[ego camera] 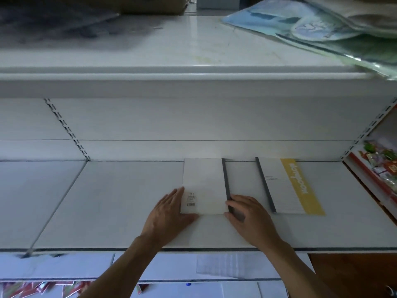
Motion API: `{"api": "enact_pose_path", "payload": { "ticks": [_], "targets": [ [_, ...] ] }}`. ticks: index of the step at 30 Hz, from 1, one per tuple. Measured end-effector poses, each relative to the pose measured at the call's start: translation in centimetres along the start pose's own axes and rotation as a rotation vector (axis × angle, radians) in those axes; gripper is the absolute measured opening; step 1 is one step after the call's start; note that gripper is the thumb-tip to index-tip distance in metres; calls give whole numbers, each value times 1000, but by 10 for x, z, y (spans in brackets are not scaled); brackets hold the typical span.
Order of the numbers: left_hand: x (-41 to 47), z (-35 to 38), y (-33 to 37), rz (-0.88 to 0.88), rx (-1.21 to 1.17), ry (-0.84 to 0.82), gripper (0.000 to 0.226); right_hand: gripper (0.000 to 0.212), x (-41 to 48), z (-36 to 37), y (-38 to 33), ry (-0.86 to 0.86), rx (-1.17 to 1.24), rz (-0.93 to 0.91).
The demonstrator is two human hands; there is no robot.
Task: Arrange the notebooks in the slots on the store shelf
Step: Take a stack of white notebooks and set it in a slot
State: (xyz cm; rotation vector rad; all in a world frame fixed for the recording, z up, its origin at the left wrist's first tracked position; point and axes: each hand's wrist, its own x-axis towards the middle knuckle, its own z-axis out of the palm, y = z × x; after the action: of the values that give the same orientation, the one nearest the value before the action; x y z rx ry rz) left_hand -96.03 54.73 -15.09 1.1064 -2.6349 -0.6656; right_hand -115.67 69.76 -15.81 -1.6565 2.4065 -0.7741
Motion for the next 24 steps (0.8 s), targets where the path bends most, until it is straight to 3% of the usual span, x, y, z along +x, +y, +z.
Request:
{"api": "enact_pose_path", "payload": {
  "ticks": [3, 6, 9, 14, 17, 24],
  "targets": [
    [-15, -16, -6, -25, -75, 55, 78, 34, 8, -6, -13, 71, -27, 26],
    [-39, -42, -23, -75, -155, 145, 49, 23, 23, 0, -46, 126, -52, 60],
    [-76, -88, -64, -173, -155, 160, 26, 27, 45, 27, -116, 44, -75, 2],
    [-171, -174, -188, -413, 30, 87, 29, 34, 74, 105, -289, -172, -26, -187],
    [-241, -224, -260, -582, 157, 154, 31, 35, 78, 156, -399, -262, 17, -312],
    [-370, -302, -378, -890, 113, 313, 29, 33, 62, 251, -600, -442, 75, -531]
  ]
}}
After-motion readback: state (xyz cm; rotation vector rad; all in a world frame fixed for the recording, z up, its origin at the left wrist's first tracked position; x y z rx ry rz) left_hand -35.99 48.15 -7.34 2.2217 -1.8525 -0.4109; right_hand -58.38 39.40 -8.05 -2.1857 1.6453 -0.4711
